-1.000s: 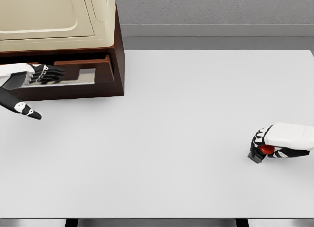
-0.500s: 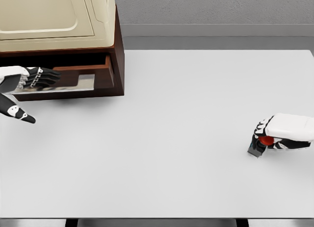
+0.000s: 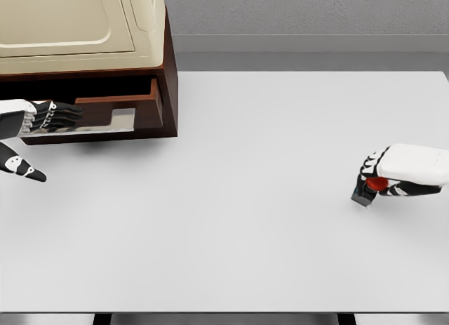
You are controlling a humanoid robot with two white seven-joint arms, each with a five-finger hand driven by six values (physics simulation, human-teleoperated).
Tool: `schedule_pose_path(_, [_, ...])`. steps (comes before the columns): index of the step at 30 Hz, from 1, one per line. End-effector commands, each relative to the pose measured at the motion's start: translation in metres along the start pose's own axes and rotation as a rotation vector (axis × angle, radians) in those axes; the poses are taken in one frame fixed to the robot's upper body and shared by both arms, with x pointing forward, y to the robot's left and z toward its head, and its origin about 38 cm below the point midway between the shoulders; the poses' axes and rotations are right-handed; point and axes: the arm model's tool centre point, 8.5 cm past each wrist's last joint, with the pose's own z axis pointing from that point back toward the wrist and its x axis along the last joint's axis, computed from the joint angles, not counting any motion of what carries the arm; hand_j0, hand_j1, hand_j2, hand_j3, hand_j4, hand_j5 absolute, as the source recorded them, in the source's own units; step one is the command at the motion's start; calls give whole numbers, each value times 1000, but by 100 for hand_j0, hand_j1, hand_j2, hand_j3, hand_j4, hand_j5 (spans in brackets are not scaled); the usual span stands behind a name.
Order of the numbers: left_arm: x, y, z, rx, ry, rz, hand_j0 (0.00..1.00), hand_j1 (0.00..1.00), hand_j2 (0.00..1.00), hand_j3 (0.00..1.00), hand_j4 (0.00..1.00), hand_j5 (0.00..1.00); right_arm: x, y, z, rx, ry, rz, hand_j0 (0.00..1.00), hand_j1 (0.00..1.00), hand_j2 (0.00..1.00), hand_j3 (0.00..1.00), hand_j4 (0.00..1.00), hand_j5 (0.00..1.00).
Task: Open the cabinet drawer with left arm, and place a switch into the drawer with right arm
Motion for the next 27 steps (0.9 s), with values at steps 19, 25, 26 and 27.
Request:
schedule_pose_path(19, [-5,-5,9,-11,-41,142,100,100,100,100,100,100,7,-28,-30,-124,-59,35,48,48,48,48,48,48])
schedule_pose_path(25, [-7,-3,18,3,-23,156,100,100,100,100,100,100,9,-39,-39,-157,-73,56,48,48,48,48,48,48])
schedule_pose_path(26, [-7,-3,18,3,-24,157,100,100,100,100,100,100,10,-42,-43,-166,-79,60,48,48,48,48,48,48])
schedule_pose_path(27, [-7,-3,18,3,-24,157,100,100,100,100,100,100,10,-44,-46,-163,-85,67,48,48,48,48,48,48])
